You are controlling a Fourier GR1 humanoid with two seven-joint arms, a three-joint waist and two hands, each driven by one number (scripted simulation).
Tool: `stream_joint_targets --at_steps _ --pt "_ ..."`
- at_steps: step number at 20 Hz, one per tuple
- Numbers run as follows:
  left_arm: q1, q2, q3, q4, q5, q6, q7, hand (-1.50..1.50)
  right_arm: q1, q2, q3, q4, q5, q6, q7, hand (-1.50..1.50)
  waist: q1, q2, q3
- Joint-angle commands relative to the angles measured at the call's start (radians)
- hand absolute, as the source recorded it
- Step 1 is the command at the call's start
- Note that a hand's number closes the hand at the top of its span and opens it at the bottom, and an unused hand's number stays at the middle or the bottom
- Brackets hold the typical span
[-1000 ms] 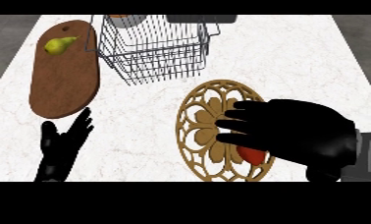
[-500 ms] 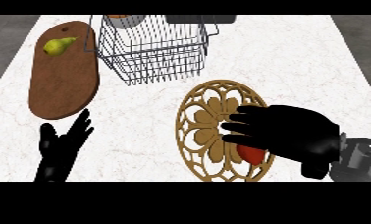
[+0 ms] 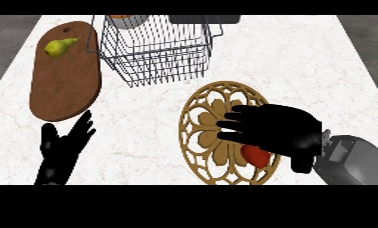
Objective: Pick the bell pepper from the placemat and place it in the basket
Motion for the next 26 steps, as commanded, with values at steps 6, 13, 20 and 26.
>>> stream_joint_targets --at_steps 6,13,20,26 --pt "0.007 -0.046 0.006 0.065 -0.033 -0.013 -0.012 0.0 0.08 0.055 0.043 0.037 0.135 -0.08 -0.047 -1.5 -0.005 0.006 -0.009" --pt "0.033 -0.041 0.026 0.055 -0.04 -0.024 -0.01 0.0 0.073 0.08 0.081 0.104 0.252 -0.086 -0.016 -1.5 -0.003 0.006 -0.009" --pt "0.013 -0.001 0.086 0.083 -0.013 -0.095 -0.014 0.0 0.108 0.132 0.088 0.218 0.319 -0.177 -0.067 -1.5 -0.002 0.007 -0.009" --pt "0.067 -0.066 0.04 0.058 -0.072 -0.065 -0.052 0.0 0.119 0.159 0.056 0.228 0.346 -0.172 -0.09 -1.5 -0.002 0.006 -0.009"
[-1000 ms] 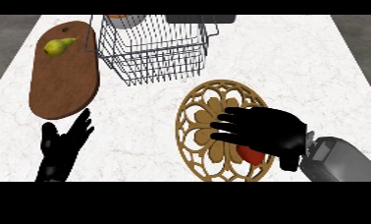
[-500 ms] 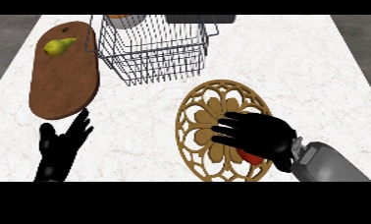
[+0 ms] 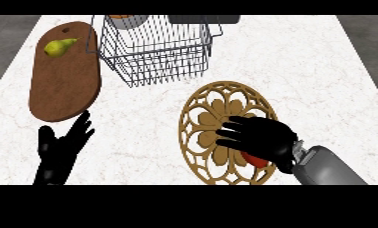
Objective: Pick the bell pepper from the placemat and place it in the basket
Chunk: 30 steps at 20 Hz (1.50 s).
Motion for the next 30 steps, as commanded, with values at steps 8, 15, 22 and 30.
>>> stream_joint_targets --at_steps 8,15,22,30 --pt "0.062 -0.045 -0.011 0.0 -0.038 0.016 0.025 0.0 -0.022 0.049 0.022 0.14 0.126 -0.197 -0.125 1.5 0.007 0.007 -0.009" --pt "0.052 -0.047 0.005 -0.017 -0.048 0.001 0.065 0.0 0.007 0.079 -0.006 0.065 0.172 -0.175 -0.127 1.5 -0.001 0.005 -0.009" --pt "0.024 -0.032 0.001 -0.027 -0.042 -0.005 0.07 0.0 0.049 0.457 -0.029 0.129 0.197 -0.038 0.531 1.5 0.001 0.006 -0.01" --pt "0.008 -0.031 -0.015 -0.024 -0.042 -0.025 0.067 0.0 0.05 0.463 -0.007 -0.005 0.002 -0.252 0.898 1.5 0.063 0.019 -0.001"
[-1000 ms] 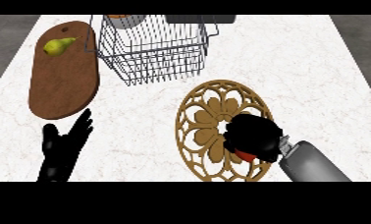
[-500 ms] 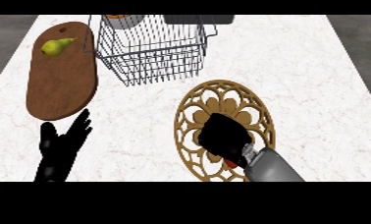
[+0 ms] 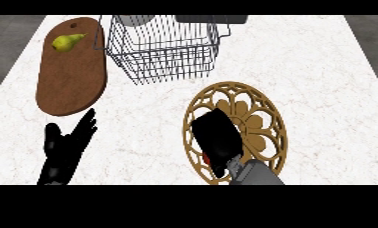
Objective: Pick the bell pepper from the placemat and place it in the basket
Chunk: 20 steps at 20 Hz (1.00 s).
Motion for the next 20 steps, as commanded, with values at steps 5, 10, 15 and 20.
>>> stream_joint_targets --at_steps 5,10,15,20 --pt "-0.007 -0.01 -0.019 0.029 0.0 -0.012 0.019 0.0 -0.009 0.017 0.006 -0.222 -0.308 -0.389 0.252 1.5 0.038 0.006 0.005" --pt "-0.014 -0.002 -0.033 0.032 -0.007 -0.029 0.023 0.0 -0.153 0.018 0.036 -0.287 -0.361 -0.591 0.492 1.5 0.068 0.0 -0.006" --pt "-0.034 -0.001 -0.039 0.046 -0.015 -0.027 0.052 0.0 -0.354 0.018 0.048 -0.245 -0.308 -0.691 0.771 1.5 0.063 -0.005 -0.013" --pt "-0.043 -0.007 -0.033 0.064 -0.015 -0.023 0.042 0.0 -0.606 0.018 -0.004 -0.124 -0.299 -0.751 0.973 1.5 0.071 0.002 -0.014"
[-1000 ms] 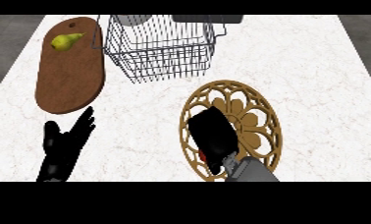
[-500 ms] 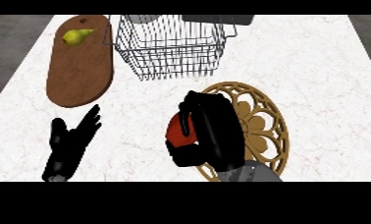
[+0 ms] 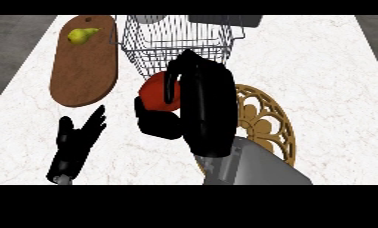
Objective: Pick the bell pepper from the placemat and place it in the basket
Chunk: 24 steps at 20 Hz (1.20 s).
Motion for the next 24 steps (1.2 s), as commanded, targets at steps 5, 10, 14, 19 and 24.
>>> stream_joint_targets --at_steps 5,10,14,19,24 --pt "0.008 -0.007 -0.015 0.025 -0.013 -0.001 0.014 0.0 -0.384 0.003 -0.118 0.228 -0.04 -0.041 0.283 1.5 0.008 0.009 -0.005" --pt "0.009 -0.015 -0.014 0.036 -0.017 0.003 0.005 0.0 -0.542 0.002 -0.139 0.414 -0.114 -0.079 0.311 1.5 0.004 0.014 -0.004" --pt "-0.052 -0.009 0.021 0.063 -0.013 0.018 0.02 0.0 -0.635 0.002 -0.167 0.596 -0.171 -0.123 0.235 1.5 -0.015 0.023 -0.004" --pt "-0.005 -0.003 0.015 0.028 -0.017 0.009 0.006 0.0 -0.681 0.002 -0.209 0.764 -0.265 -0.208 0.122 1.5 -0.016 0.025 -0.002" --pt "0.002 -0.022 -0.003 0.017 -0.025 0.014 0.015 0.0 -0.66 0.003 -0.174 0.845 -0.342 -0.38 0.095 1.5 -0.002 0.027 -0.002"
